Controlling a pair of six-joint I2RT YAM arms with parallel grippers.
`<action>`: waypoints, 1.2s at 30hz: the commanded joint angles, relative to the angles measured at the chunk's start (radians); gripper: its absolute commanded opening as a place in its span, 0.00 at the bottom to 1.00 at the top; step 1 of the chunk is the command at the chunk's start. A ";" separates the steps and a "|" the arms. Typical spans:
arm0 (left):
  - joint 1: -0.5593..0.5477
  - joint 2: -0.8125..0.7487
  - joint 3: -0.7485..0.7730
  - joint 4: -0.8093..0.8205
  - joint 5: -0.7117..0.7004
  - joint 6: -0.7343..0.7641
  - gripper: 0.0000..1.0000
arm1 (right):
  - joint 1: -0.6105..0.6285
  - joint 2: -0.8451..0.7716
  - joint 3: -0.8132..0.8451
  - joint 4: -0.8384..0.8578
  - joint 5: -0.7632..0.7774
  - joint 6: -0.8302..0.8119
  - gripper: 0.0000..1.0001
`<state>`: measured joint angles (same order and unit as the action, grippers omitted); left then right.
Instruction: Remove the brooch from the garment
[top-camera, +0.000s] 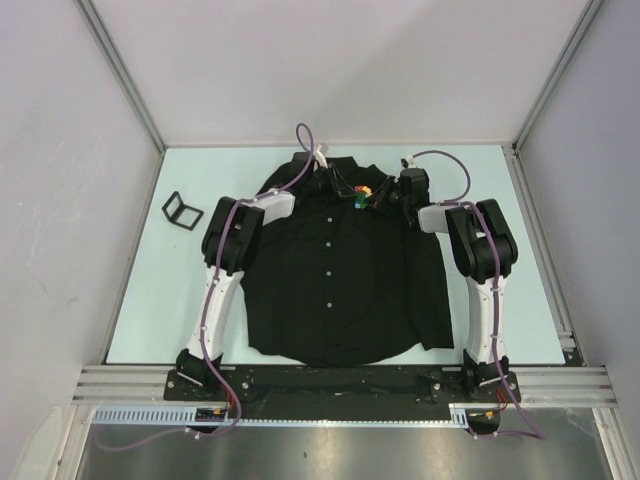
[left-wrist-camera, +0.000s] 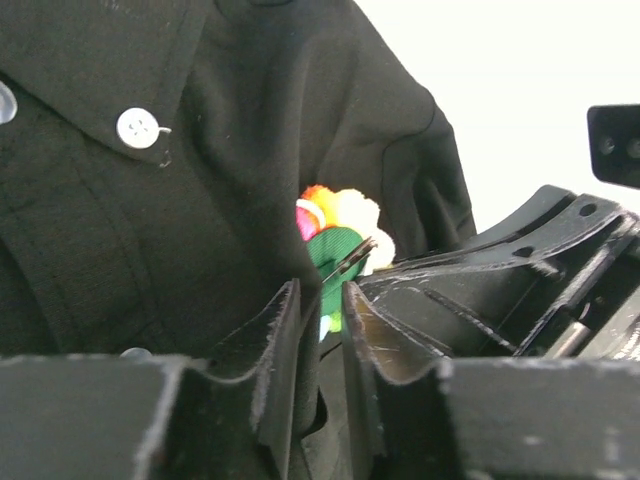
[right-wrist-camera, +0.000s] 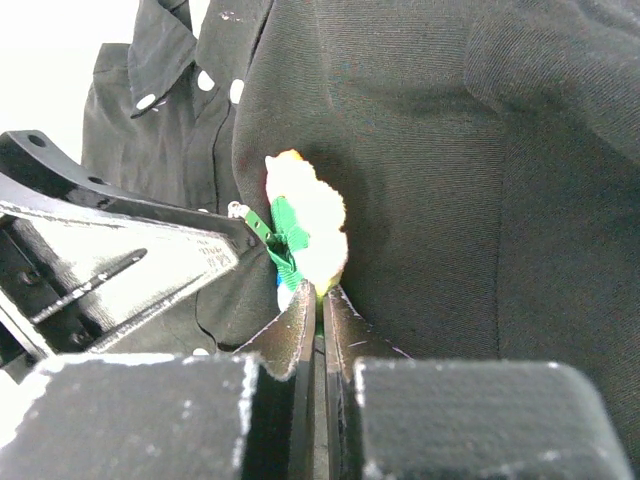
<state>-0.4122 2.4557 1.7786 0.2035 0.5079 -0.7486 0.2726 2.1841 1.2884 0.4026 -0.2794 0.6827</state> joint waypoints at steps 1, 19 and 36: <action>-0.008 0.012 0.080 -0.027 0.004 -0.020 0.25 | -0.006 0.025 -0.017 0.019 -0.004 0.006 0.04; -0.033 0.075 0.154 -0.095 0.003 -0.032 0.07 | -0.012 0.029 -0.023 0.120 -0.041 0.006 0.23; -0.046 0.028 0.082 -0.055 0.000 -0.031 0.00 | -0.030 0.032 -0.052 0.269 -0.020 0.070 0.52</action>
<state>-0.4408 2.5202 1.8801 0.1520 0.4999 -0.7704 0.2443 2.2028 1.2369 0.5968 -0.3279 0.7338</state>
